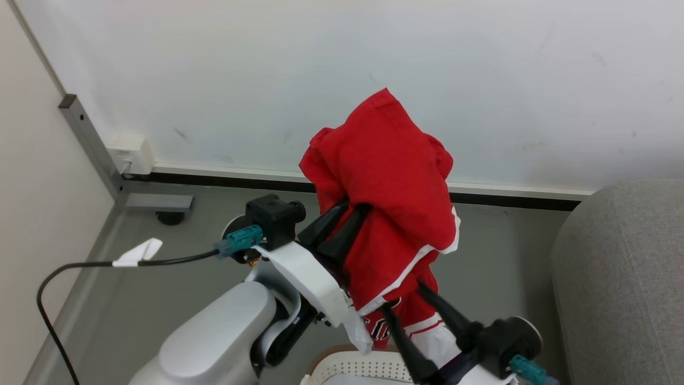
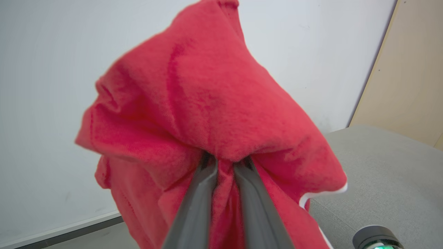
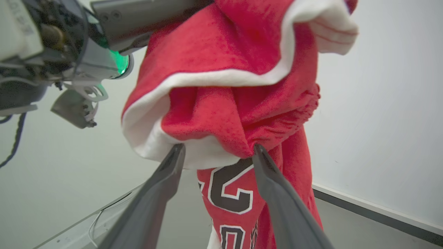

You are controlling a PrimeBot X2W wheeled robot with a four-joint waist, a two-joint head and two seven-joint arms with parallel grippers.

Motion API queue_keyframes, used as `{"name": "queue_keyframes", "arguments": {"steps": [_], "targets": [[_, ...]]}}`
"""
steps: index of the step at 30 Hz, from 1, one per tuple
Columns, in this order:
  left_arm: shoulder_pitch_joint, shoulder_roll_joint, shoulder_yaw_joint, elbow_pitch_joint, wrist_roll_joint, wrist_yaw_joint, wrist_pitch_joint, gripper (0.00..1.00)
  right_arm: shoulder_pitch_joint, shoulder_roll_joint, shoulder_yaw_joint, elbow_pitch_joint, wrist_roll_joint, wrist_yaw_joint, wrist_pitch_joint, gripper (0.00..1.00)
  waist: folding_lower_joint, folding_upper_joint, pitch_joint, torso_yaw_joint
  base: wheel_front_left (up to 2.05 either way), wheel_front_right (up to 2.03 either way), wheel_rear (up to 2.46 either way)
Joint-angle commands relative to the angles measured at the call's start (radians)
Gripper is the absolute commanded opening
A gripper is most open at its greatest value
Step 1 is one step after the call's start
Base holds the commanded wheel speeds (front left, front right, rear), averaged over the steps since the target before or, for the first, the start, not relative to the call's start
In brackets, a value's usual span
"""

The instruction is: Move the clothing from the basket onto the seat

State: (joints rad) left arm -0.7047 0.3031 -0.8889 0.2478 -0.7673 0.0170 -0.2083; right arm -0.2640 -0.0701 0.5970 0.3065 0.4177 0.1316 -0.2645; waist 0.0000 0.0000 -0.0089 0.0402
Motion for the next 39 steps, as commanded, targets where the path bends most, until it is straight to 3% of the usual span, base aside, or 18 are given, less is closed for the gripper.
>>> {"name": "queue_keyframes", "arguments": {"steps": [1, 5, 17, 27, 28, 29, 30, 39], "targets": [[0.010, -0.002, -0.001, 0.002, -0.007, -0.004, 0.001, 0.00, -0.023, -0.020, 0.027, 0.016, -0.023, -0.002, 0.000, 1.00, 0.0000, 0.0000, -0.002, 0.006, 0.00, 0.00, 0.00], [0.006, -0.011, -0.007, 0.014, -0.011, -0.008, 0.001, 0.00, -0.073, -0.025, 0.075, 0.062, -0.073, -0.002, 0.000, 1.00, 0.0000, 0.0000, -0.004, 0.020, 0.00, 0.00, 0.00], [0.015, -0.055, -0.059, 0.022, -0.004, -0.029, 0.012, 0.00, -0.192, 0.017, 0.041, 0.209, -0.223, -0.002, 0.000, 1.00, 0.0000, 0.0000, -0.007, 0.068, 0.00, 0.00, 0.00], [0.018, -0.085, -0.093, 0.031, -0.004, -0.044, 0.019, 0.00, -0.206, 0.019, -0.004, 0.189, -0.195, -0.002, 0.000, 1.00, 0.0000, 0.0000, -0.008, 0.099, 0.00, 0.00, 0.00], [0.019, -0.084, -0.094, 0.033, -0.006, -0.044, 0.018, 0.00, -0.205, 0.019, -0.003, 0.188, -0.189, -0.002, 0.000, 0.73, 0.0000, 0.0000, -0.008, 0.100, 0.00, 0.00, 0.00], [0.019, -0.082, -0.093, 0.035, -0.007, -0.043, 0.017, 0.00, -0.204, 0.019, -0.001, 0.187, -0.184, -0.002, 0.000, 0.07, 0.0000, 0.0000, -0.008, 0.100, 0.00, 0.00, 0.00], [0.018, -0.080, -0.091, 0.038, -0.009, -0.044, 0.016, 0.00, -0.203, 0.020, 0.001, 0.187, -0.178, -0.002, 0.000, 0.00, 0.0000, 0.0000, -0.008, 0.100, 0.00, 0.00, 0.00], [0.009, -0.063, -0.072, 0.050, -0.023, -0.037, 0.005, 0.00, -0.188, 0.019, -0.007, 0.176, -0.143, -0.002, 0.000, 0.00, 0.0000, 0.0000, -0.005, 0.088, 0.00, 0.00, 0.00]]}}
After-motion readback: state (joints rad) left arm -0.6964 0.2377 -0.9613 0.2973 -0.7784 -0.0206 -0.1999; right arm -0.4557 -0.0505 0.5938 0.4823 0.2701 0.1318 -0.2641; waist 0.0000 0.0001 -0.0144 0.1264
